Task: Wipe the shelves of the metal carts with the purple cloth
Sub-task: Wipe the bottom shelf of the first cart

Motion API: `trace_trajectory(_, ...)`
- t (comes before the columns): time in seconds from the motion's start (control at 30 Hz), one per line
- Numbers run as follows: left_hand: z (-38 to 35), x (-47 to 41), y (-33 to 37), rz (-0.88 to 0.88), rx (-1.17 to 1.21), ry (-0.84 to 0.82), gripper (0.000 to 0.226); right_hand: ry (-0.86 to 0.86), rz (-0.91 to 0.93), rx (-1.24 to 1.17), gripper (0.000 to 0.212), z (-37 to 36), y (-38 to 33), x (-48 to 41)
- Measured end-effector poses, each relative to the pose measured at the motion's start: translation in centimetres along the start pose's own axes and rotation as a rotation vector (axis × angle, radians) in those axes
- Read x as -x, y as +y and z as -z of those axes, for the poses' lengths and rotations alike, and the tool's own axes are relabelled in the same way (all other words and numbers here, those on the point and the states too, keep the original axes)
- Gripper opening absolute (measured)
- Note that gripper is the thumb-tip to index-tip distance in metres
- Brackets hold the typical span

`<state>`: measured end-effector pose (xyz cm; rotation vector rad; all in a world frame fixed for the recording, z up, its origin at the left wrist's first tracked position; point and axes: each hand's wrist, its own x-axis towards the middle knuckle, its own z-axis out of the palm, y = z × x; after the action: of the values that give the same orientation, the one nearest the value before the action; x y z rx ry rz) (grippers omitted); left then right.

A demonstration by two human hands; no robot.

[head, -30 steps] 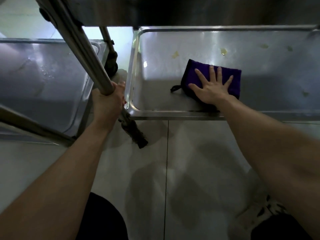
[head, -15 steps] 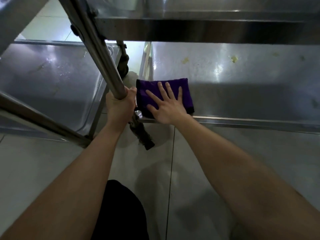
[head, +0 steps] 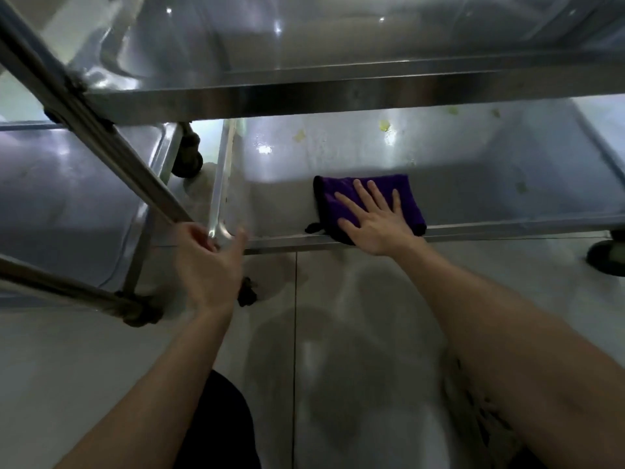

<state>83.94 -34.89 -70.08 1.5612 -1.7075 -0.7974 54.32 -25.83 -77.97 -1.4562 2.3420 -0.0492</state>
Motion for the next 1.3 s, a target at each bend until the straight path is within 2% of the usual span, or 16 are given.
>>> trace_trajectory(0.07, -2.5, 1.9, 1.1, -0.171, -0.138, -0.268, 0.053, 0.019, 0.004, 0.002, 0.069, -0.2, 0.0, -0.2)
trace_trajectory(0.1, -3.9, 1.9, 1.9, -0.227, -0.212, -0.383, 0.059, 0.025, 0.006, 0.003, 0.069, -0.3, 0.0, -0.3)
trace_trajectory(0.2, -7.4, -0.2, 4.7, -0.358, -0.547, -0.619, 0.111, 0.049, 0.024, 0.001, 0.069, -0.7, -0.1, -0.5)
trace_trajectory(0.3, -9.9, -3.5, 6.3, -0.303, -0.783, -0.756, 0.152, 0.09, 0.035, 0.01, 0.069, -0.9, -0.3, -0.5)
trace_trajectory(0.37, -10.7, -5.0, 6.6, -0.236, -0.857, -0.817, 0.158, 0.107, 0.045, 0.017, 0.07, -1.0, -0.4, -0.5)
trace_trajectory(0.43, -11.2, -5.9, 6.4, -0.257, -0.935, -0.812, 0.161, 0.123, 0.052, 0.014, 0.072, -0.9, -0.5, -0.6)
trace_trajectory(0.53, -11.3, -6.8, 5.7, -0.262, -0.965, -0.807, 0.185, 0.122, 0.068, 0.003, 0.075, 0.1, 0.3, -1.4)
trace_trajectory(0.6, -11.1, -7.0, 5.5, -0.266, -0.954, -0.814, 0.19, 0.132, 0.049, -0.01, 0.074, 1.1, 2.0, -2.3)
trace_trajectory(0.67, -10.8, -6.7, 5.9, -0.276, -0.944, -0.828, 0.184, 0.157, -0.045, -0.024, 0.074, 2.3, 5.1, -3.0)
trace_trajectory(0.8, -10.6, -6.2, 6.6, -0.291, -0.941, -0.831, 0.171, 0.178, -0.357, -0.057, 0.076, 4.2, 12.6, -2.9)
trace_trajectory(0.87, -10.6, -6.2, 6.6, -0.301, -0.95, -0.834, 0.169, 0.182, -0.467, -0.072, 0.079, 4.4, 14.0, -2.8)
trace_trajectory(0.93, -10.6, -6.3, 6.4, -0.312, -0.965, -0.832, 0.169, 0.186, -0.5, -0.054, 0.08, 4.2, 13.1, -3.1)
trace_trajectory(1.0, -10.6, -6.5, 6.0, -0.323, -0.968, -0.829, 0.169, 0.176, -0.428, -0.047, 0.082, 3.8, 10.6, -3.6)
trace_trajectory(1.17, -11.1, -7.0, 5.4, -0.308, -0.977, -0.812, 0.169, 0.115, -0.028, 0.024, 0.081, 1.8, 2.1, -4.3)
trace_trajectory(1.3, -11.3, -7.5, 5.2, -0.28, -0.986, -0.821, 0.182, 0.093, 0.105, 0.048, 0.074, 1.2, 0.7, -3.8)
